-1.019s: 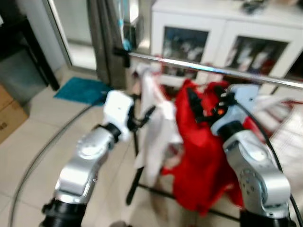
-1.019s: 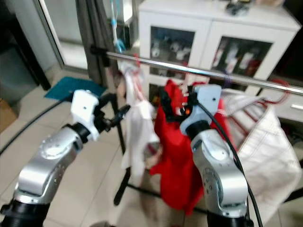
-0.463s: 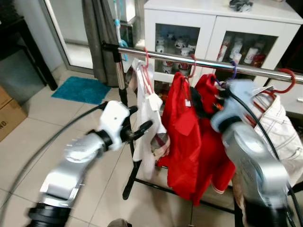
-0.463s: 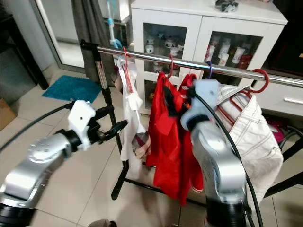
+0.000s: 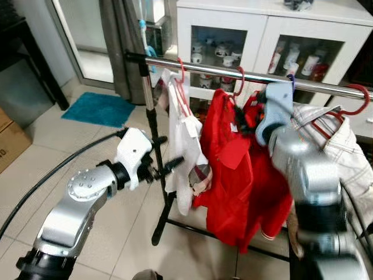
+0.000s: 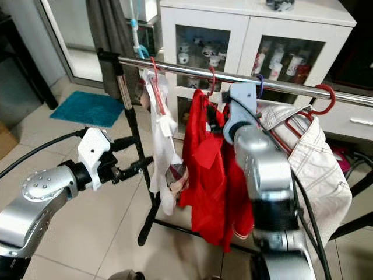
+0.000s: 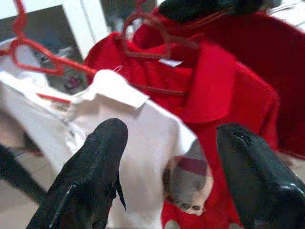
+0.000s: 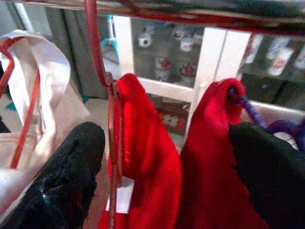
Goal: Hang hanger
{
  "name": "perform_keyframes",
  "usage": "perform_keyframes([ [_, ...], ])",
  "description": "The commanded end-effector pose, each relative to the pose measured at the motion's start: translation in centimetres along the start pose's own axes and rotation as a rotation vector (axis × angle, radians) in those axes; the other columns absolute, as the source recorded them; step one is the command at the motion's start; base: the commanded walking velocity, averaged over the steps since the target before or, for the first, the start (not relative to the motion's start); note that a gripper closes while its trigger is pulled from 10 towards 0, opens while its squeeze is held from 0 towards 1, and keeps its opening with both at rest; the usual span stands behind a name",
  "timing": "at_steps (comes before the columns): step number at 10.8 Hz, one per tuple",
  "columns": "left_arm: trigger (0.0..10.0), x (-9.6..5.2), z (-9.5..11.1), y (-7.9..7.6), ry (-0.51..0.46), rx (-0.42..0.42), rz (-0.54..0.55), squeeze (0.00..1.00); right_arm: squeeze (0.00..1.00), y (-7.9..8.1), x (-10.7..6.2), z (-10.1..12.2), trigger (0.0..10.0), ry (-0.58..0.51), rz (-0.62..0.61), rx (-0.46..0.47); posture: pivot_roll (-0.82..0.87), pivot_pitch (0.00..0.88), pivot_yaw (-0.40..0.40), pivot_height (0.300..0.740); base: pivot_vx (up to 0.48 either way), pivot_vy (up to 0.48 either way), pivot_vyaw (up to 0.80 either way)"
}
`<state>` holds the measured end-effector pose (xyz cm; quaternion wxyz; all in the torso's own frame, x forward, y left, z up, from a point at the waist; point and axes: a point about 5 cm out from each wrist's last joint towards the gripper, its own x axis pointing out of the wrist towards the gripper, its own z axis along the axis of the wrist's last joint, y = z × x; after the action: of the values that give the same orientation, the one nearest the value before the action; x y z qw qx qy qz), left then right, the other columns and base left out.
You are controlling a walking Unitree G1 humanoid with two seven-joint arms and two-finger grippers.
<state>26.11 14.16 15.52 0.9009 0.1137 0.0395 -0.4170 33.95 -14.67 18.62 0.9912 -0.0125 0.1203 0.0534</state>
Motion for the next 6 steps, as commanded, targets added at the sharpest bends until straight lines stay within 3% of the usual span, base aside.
perform_keyframes([
  [1,10.0,-0.2,0.1,-0.4,-0.005,0.005,-0.030,0.00,0.00,0.1,0.5,-0.2,10.0,0.030,0.032,0.029,0.02,0.017,0.013,0.740,0.000,0.000,0.00],
  [3,10.0,-0.4,-0.2,-0.2,0.003,-0.001,-0.038,0.00,0.00,0.1,1.6,0.1,10.0,0.040,0.052,0.049,0.02,0.017,0.009,0.740,0.000,0.000,0.00],
  [4,10.0,-0.7,-0.1,-0.1,0.005,-0.004,-0.045,0.00,0.00,0.5,2.1,0.4,4.2,0.042,0.089,0.047,0.02,0.016,0.007,0.740,0.000,0.000,0.00],
  [5,10.0,-0.8,-0.1,0.0,0.007,-0.005,-0.047,0.00,0.00,0.7,2.4,0.5,3.3,0.045,0.103,0.044,0.02,0.017,0.008,0.740,0.000,0.000,0.00],
  [6,10.0,-1.0,-0.2,0.1,0.017,-0.005,-0.051,0.00,0.00,0.8,3.4,0.3,0.2,0.074,0.118,0.037,0.02,0.015,0.010,0.740,0.000,0.000,0.00],
])
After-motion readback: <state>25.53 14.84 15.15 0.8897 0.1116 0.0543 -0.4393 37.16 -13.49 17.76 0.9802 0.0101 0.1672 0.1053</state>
